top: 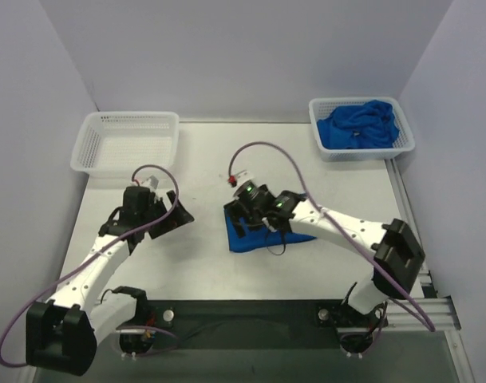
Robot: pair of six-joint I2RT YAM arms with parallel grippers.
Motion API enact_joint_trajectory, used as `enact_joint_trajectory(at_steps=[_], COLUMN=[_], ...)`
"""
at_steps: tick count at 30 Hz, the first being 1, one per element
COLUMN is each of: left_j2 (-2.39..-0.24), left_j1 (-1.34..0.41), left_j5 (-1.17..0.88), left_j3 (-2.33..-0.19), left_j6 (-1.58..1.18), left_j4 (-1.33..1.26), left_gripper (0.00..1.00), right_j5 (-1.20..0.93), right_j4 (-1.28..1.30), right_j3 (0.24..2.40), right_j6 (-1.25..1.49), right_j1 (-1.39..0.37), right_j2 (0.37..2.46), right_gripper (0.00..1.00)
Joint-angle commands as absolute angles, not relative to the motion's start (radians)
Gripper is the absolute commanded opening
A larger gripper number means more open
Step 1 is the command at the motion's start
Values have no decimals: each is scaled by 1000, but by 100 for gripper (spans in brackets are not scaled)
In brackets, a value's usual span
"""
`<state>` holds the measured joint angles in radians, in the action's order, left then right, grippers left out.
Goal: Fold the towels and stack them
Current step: Neatly place the folded towel into the bin
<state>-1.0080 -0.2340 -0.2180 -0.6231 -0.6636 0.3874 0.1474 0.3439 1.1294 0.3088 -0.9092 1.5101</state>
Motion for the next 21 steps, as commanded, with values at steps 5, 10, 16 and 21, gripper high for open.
enact_joint_trajectory(at_steps=[5,10,16,21], left_j2=[-940,-914,-907,-910], left_j1=[-127,-126,-126,-127], left_j5=[-314,-267,-255,-262], left_j3=[-571,-568,-549,-532], left_j6=[-561,-563,-568,-578], left_j4=[480,476,450,423], left_gripper=[98,97,97,98], right_j5=[229,229,227,210], right_j4=[514,537,538,537], right_j3=[1340,1410,1428,1440], right_j6=[264,267,262,256], right_j1=[-1084,-1126,-1127,-1123], right_j2=[1791,1911,1979,2028], right_gripper=[80,78,64,53])
